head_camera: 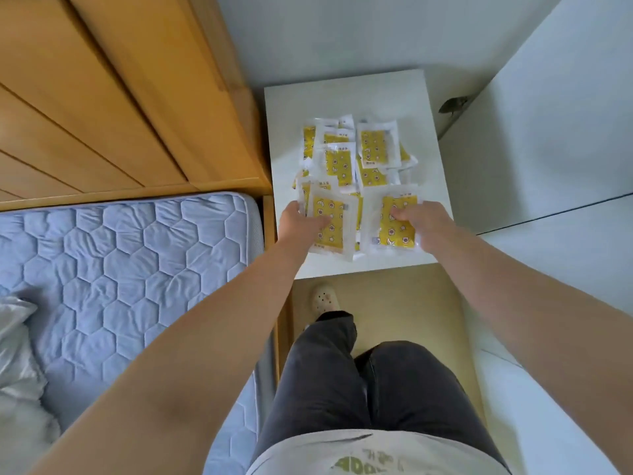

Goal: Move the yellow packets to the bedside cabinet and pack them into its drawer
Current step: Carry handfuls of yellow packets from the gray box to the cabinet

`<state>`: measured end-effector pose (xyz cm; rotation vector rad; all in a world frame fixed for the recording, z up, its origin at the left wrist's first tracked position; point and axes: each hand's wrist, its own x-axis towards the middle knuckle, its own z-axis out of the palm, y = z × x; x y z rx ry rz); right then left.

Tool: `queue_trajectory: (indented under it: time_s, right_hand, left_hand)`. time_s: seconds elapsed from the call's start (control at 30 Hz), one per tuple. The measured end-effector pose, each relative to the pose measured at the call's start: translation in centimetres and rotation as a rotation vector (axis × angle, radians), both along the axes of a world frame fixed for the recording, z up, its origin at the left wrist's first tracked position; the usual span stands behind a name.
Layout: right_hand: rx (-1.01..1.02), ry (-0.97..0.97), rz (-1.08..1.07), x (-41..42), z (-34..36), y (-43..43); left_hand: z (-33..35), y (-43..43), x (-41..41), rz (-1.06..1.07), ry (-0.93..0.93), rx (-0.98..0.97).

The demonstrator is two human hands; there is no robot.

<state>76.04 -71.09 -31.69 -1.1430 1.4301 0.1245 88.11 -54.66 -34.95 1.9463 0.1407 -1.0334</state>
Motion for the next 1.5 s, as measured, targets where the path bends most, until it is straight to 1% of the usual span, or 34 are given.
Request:
queue_trajectory:
  time_s: [0.17, 0.27, 0.33, 0.4, 0.47, 0.53, 0.6, 0.67, 0.8, 0.93, 1.13, 1.27, 1.4, 1.5]
  right_hand:
    - [-0.01, 0.162, -0.184, 0.9, -4.8, -5.3]
    - [-0.046, 0.177, -0.243, 0.5, -7.7, -8.1]
    - [-0.08, 0.197, -0.256, 0.1, -9.9, -9.5]
    - [-0.184, 0.234, -0.223, 0.5, -11.6, -9.8]
    - [-0.36, 0.242, -0.11, 1.3, -13.0, -9.4]
    - [-0.493, 0.263, 0.024, 1.9, -14.2, -8.8]
    - [-0.555, 0.324, 0.11, 2.4, -14.9, -8.3]
    - [-0.599, 0.361, 0.183, 2.5, -15.1, -7.7]
    - [-0.643, 0.279, 0.352, 2.4, -15.9, -7.0]
    - [-0.7, 0.237, 0.449, 1.3, -15.8, -7.6]
    - [-0.729, 0.206, 0.497, 0.3, -15.4, -9.5]
    - [-0.749, 0.187, 0.534, 0.0, -14.7, -9.9]
    - [-0.783, 0.111, 0.587, 0.6, -13.0, -10.1]
    - [-0.852, 0.027, 0.661, 1.4, -10.9, -10.2]
  left_hand:
    - [-3.4, -5.1, 3.2, -0.085, -0.051, 0.076]
    - [-5.5, -8.2, 3.8, -0.179, -0.104, 0.096]
    - [-6.6, -9.9, 3.6, -0.201, -0.166, 0.109]
    - [-8.0, -10.9, 3.0, -0.298, -0.37, 0.209]
    - [-9.7, -11.4, 2.3, -0.429, -0.601, 0.34]
    - [-11.0, -11.6, 1.7, -0.554, -0.687, 0.402]
    - [-12.0, -11.7, 1.0, -0.679, -0.703, 0.429]
    - [-12.6, -11.8, 0.5, -0.733, -0.712, 0.453]
    - [-13.2, -12.3, 0.2, -0.794, -0.75, 0.532]
    - [-13.1, -12.5, 0.3, -0.777, -0.755, 0.554]
    - [-12.4, -12.9, -0.1, -0.713, -0.736, 0.558]
    - [-11.5, -13.5, -0.7, -0.724, -0.749, 0.57]
    - [-10.1, -13.7, -1.1, -0.728, -0.788, 0.576]
    - [-8.0, -13.3, -1.1, -0.715, -0.84, 0.575]
